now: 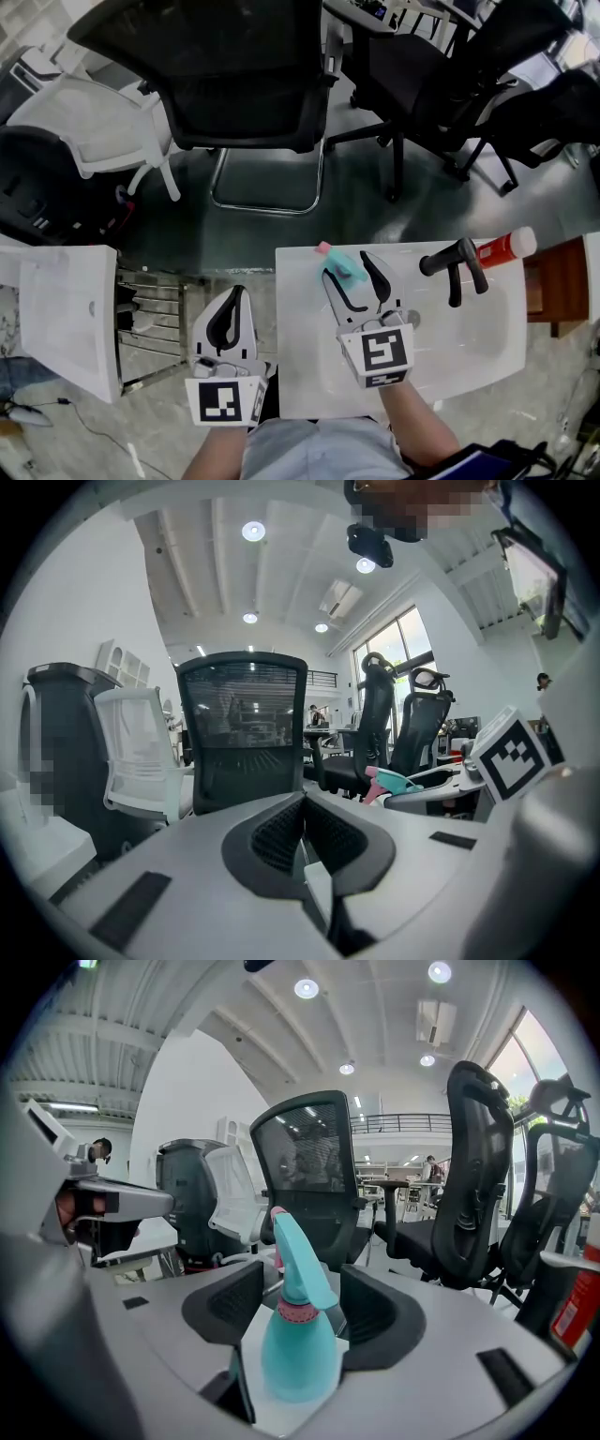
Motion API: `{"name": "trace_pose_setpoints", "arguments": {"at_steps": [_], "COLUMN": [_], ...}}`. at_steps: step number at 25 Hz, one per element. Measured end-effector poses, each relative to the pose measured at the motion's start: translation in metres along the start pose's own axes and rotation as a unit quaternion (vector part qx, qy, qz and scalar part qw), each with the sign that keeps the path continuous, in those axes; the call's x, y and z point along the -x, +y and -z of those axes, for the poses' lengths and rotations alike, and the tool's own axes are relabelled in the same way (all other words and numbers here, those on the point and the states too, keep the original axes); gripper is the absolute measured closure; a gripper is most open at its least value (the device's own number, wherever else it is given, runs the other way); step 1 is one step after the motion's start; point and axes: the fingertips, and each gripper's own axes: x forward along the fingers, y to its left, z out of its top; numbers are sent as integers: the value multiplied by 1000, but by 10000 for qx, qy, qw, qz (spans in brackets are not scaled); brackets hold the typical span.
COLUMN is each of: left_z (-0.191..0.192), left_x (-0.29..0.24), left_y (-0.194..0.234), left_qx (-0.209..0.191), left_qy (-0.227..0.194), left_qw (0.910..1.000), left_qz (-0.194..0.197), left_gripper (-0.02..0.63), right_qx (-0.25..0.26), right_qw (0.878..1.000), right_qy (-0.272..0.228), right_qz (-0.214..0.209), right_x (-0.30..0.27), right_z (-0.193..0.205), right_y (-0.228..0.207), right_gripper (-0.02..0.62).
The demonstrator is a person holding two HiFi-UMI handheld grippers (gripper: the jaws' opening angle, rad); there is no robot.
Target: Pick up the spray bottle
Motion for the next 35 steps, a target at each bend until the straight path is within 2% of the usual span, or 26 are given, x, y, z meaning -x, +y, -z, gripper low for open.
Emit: {"name": "trace_pose_setpoints", "arguments": {"at_steps": [5, 10, 21, 35], "left_z": [2, 5, 6, 5], "left_x": [-8, -12, -13, -12], "left_y": [3, 4, 8, 8], "left_qx": [30, 68, 85, 95], "left_qy": [4, 47, 75, 64], "left_qw": [10000, 10000, 9999, 9999], "left_qz": [8, -19, -87, -102], "left_gripper": [588, 588, 588, 588], "right_qx": [155, 43, 162, 216], "right_qw": [9998, 9998, 9996, 9994], "right_qy": [-61, 158, 160, 226], "right_qz": [-69, -126, -171, -137], "right_x": [-9, -12, -18, -19], "right_z": [5, 6, 10, 12], "right_y": [-2, 2, 4, 4], "right_gripper": [339, 356, 402, 419]}}
